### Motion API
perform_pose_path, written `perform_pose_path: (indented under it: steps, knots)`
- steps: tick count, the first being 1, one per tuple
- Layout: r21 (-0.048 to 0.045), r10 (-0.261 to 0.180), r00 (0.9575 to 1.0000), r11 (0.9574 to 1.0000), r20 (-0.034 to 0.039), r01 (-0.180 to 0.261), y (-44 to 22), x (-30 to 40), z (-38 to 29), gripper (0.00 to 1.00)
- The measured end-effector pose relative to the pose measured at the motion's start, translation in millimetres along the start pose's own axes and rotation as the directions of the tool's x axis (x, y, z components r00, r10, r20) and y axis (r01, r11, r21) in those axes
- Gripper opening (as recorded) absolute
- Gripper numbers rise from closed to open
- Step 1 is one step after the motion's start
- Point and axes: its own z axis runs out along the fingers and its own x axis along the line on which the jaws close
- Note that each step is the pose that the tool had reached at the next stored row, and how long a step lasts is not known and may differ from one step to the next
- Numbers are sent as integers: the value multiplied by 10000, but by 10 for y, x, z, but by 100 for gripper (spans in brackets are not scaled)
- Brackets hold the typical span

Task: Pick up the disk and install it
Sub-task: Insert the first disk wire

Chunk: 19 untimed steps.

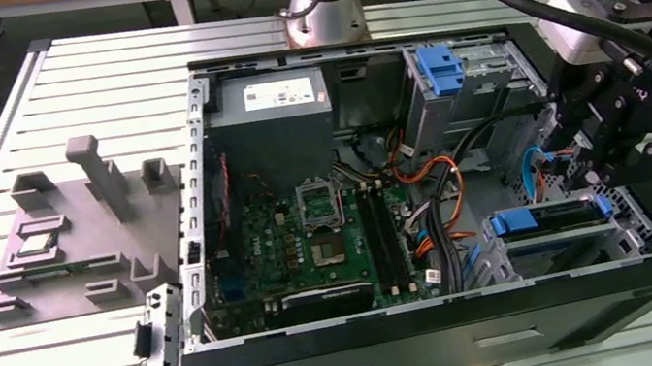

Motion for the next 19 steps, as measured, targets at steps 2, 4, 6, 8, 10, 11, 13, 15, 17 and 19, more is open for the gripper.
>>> perform_pose_path:
  steps: [2,4,6,8,10,11,13,15,17,19]
  knots:
    - [-2,1,9999,10000,-124,-1,0,0,1,48]
    - [-3,2,9998,10000,-195,-2,0,0,3,48]
    - [-3,2,9998,10000,-197,-3,0,1,13,48]
    - [-3,3,9998,10000,-200,-3,-1,2,22,48]
    - [-2,2,9998,10000,-203,-2,-1,2,23,48]
    - [-3,3,9998,10000,-202,-3,-1,3,24,48]
    - [-3,2,9998,10000,-200,-2,-1,2,25,48]
    - [-2,3,9998,10000,-201,-3,-1,2,25,48]
    - [-3,2,9998,10000,-200,-2,0,2,25,48]
    - [-2,3,9998,10000,-201,-3,-1,2,25,47]
